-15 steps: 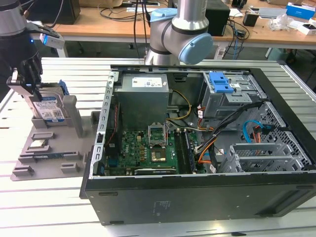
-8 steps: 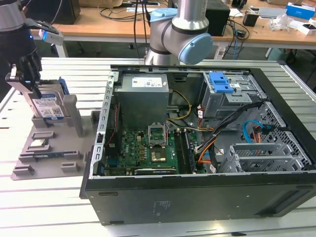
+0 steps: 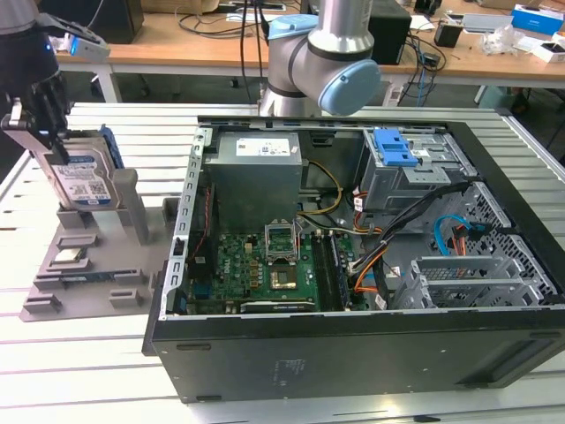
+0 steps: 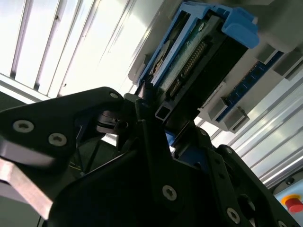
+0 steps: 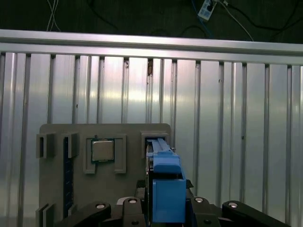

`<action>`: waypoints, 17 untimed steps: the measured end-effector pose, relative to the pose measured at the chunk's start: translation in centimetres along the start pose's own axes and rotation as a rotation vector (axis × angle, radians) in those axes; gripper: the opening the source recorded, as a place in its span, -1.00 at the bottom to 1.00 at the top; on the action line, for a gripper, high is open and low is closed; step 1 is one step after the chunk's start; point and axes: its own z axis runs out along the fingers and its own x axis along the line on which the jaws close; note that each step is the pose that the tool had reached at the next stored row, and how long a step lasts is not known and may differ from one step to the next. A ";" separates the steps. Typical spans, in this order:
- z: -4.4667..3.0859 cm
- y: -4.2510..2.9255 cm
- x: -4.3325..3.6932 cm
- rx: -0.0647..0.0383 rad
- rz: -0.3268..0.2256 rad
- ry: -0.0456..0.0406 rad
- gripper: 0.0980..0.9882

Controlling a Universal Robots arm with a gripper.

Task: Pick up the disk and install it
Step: 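Pick up the disk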

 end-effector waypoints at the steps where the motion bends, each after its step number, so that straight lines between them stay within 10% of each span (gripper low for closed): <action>1: -0.28 0.01 -0.02 0.000 0.000 0.0001 -0.39; 17: -2.50 0.11 -0.17 0.000 0.000 0.0000 -0.39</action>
